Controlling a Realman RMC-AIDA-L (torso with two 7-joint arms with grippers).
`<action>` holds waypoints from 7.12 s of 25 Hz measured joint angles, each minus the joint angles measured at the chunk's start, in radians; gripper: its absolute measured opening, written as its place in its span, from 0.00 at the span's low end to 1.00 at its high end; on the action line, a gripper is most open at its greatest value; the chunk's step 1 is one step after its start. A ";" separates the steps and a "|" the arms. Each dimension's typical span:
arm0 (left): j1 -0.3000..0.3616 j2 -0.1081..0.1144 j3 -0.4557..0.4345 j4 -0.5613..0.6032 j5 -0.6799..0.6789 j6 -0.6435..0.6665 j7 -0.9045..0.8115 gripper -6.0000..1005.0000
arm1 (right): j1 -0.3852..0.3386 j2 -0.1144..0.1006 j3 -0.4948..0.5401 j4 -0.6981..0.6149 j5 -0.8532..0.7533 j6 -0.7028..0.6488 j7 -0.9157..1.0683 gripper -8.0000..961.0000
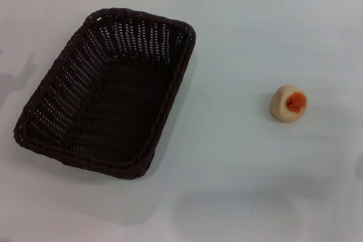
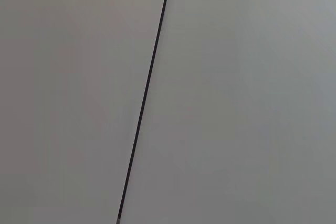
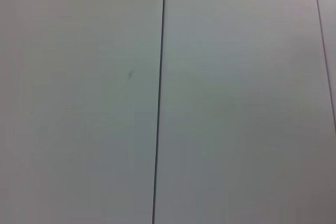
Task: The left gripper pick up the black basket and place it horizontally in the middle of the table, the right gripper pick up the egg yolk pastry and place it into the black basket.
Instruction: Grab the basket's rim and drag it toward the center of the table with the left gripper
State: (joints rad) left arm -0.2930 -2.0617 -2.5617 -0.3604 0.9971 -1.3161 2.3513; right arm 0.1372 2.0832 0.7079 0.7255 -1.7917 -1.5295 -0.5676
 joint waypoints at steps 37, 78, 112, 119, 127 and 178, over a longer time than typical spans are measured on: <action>0.018 0.006 0.163 -0.733 0.647 0.055 -1.221 0.83 | -0.004 0.000 -0.001 0.003 0.000 0.000 0.000 0.65; -0.145 0.000 0.541 -0.992 1.571 0.055 -1.777 0.83 | -0.007 0.001 -0.012 0.003 0.000 -0.026 0.003 0.65; -0.169 0.002 0.609 -0.965 1.613 0.055 -1.762 0.25 | -0.007 0.003 -0.018 0.002 0.005 -0.026 0.007 0.65; -0.185 0.003 0.605 -1.018 1.602 0.052 -1.702 0.24 | -0.007 0.003 -0.019 0.002 0.014 -0.026 0.007 0.65; -0.231 0.005 0.575 -1.093 1.566 0.046 -1.570 0.23 | -0.012 0.001 -0.019 0.003 0.014 -0.026 0.008 0.65; -0.406 0.003 0.584 -0.993 1.196 -0.160 -0.902 0.30 | -0.077 0.001 -0.035 0.010 0.029 -0.072 0.029 0.65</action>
State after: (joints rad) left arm -0.6993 -2.0586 -1.9775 -1.3536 2.1934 -1.4757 1.4492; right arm 0.0602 2.0847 0.6727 0.7352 -1.7625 -1.6014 -0.5390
